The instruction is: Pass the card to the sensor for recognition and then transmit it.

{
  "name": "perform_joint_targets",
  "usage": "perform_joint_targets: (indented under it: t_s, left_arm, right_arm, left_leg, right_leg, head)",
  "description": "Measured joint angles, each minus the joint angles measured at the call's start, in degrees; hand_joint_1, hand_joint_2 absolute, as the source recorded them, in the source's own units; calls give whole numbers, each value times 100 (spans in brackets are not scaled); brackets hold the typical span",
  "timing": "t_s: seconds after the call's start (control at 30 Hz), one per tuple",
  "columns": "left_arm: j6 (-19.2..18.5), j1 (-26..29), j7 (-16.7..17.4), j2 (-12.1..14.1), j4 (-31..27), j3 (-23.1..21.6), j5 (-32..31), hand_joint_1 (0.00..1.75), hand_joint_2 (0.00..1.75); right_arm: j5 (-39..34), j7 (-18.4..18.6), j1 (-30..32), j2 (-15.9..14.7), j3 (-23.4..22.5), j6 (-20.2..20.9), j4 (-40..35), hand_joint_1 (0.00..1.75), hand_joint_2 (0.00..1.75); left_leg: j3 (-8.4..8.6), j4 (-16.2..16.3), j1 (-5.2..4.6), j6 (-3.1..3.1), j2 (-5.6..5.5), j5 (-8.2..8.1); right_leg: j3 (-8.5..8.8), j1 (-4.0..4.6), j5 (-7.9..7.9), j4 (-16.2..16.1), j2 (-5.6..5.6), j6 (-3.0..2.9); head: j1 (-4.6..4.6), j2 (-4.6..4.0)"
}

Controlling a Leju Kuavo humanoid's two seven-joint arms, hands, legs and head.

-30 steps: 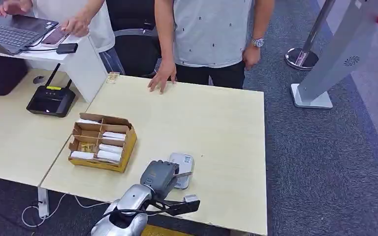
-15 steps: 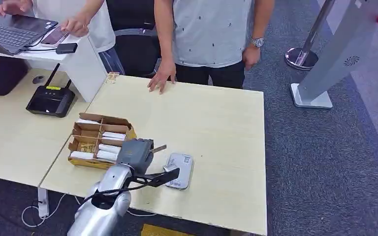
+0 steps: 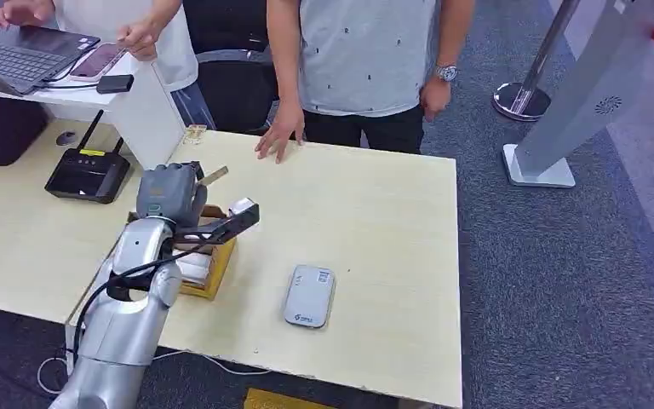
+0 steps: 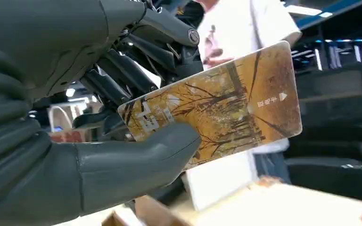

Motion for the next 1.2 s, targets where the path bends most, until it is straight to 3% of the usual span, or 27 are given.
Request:
perform_joint_targets:
  t_s: [0.13,0.6,0.83,1.2]
  left_arm:
    - [-114,-218,304,325,19,59,0,175,175]
    - [-175,-578,774,1084,512,225,2,175,175]
    - [-212,-660,774,1230,721,409,0,175,175]
    - [-273,-739,490,1165,767,713,0,173,175]
  right_arm:
    - [44,0,-3,0,0,18,0,0,0]
    - [83,-24,-21,0,0,39,4,0,0]
    - [85,-20,-26,0,0,48,13,0,0]
    - [85,2,-30,0,-22,55,31,0,0]
  left_leg:
    - [0,0,1,0,1,0]
    - [-1,0,2,-1,5,1]
    - [-2,0,1,-2,4,1]
    - [-2,0,1,-2,5,1]
  right_leg:
    - [-2,0,0,0,3,0]
    - [-4,0,0,1,7,0]
    - [-4,0,0,1,8,0]
    - [-5,0,0,1,8,0]
  head:
    - [0,0]
    - [2,0]
    - [0,0]
    - [2,0]
